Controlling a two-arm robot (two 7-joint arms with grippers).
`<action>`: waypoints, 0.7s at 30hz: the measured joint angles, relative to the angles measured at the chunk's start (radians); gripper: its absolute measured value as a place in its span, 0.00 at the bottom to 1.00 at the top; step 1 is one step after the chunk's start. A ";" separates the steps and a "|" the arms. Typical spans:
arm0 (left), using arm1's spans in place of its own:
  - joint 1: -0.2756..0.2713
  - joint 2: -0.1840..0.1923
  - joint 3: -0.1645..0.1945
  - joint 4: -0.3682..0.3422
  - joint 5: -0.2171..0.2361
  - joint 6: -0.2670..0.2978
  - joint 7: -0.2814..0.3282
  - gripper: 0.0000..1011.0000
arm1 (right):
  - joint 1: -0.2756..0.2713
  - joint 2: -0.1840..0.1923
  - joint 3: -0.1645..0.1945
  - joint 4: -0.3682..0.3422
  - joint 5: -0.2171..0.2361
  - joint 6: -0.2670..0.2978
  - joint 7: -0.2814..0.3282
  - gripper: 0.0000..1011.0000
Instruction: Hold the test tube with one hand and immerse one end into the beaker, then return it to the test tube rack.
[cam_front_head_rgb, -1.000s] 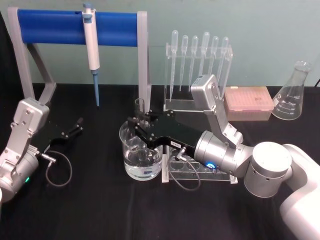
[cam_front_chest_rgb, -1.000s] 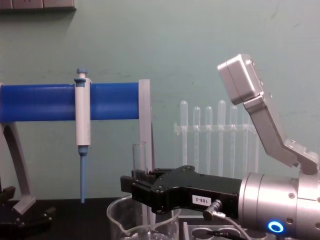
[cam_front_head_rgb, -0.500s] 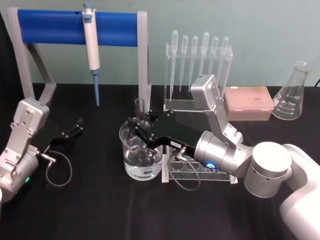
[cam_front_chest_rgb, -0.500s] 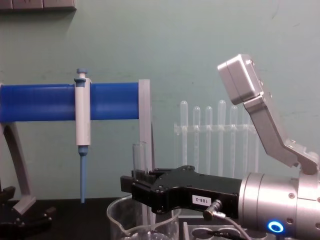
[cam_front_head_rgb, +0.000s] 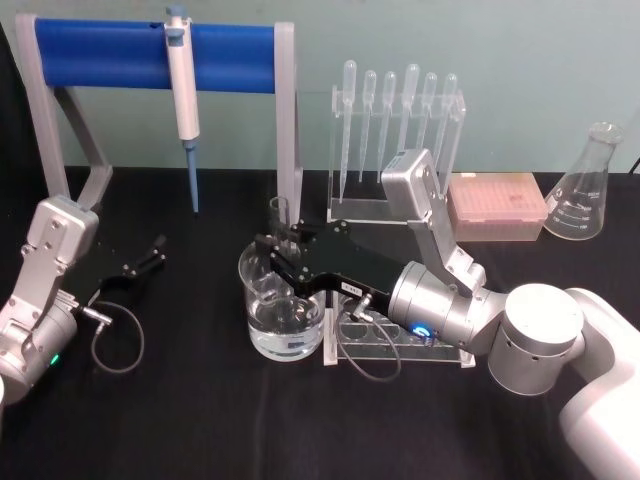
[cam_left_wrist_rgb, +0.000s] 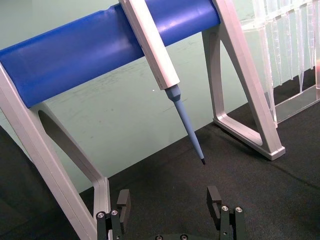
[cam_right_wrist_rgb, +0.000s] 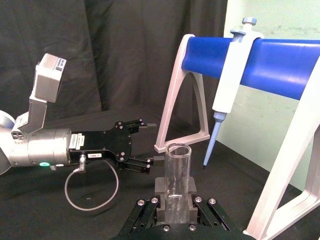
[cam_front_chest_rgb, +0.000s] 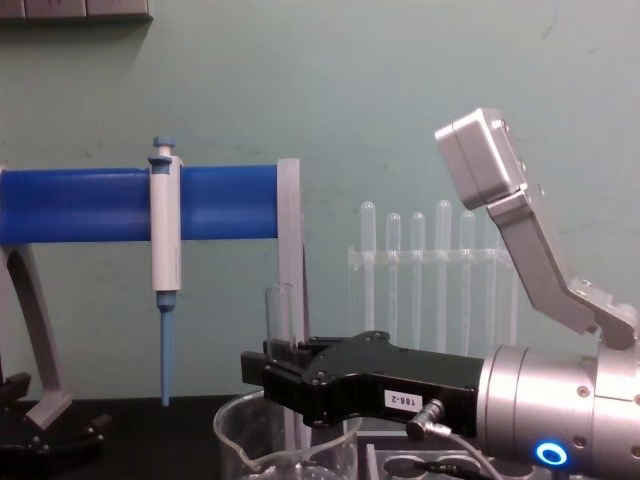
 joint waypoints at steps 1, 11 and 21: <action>0.000 0.000 0.000 0.000 0.000 0.000 0.000 0.99 | 0.000 0.000 0.000 0.000 0.000 0.000 0.000 0.23; 0.000 0.000 0.000 0.000 0.000 0.000 0.000 0.99 | 0.000 0.000 0.000 0.000 0.000 0.000 0.000 0.23; 0.000 0.000 0.000 0.000 0.000 0.000 0.000 0.99 | 0.000 0.000 0.000 0.000 0.000 0.000 0.000 0.23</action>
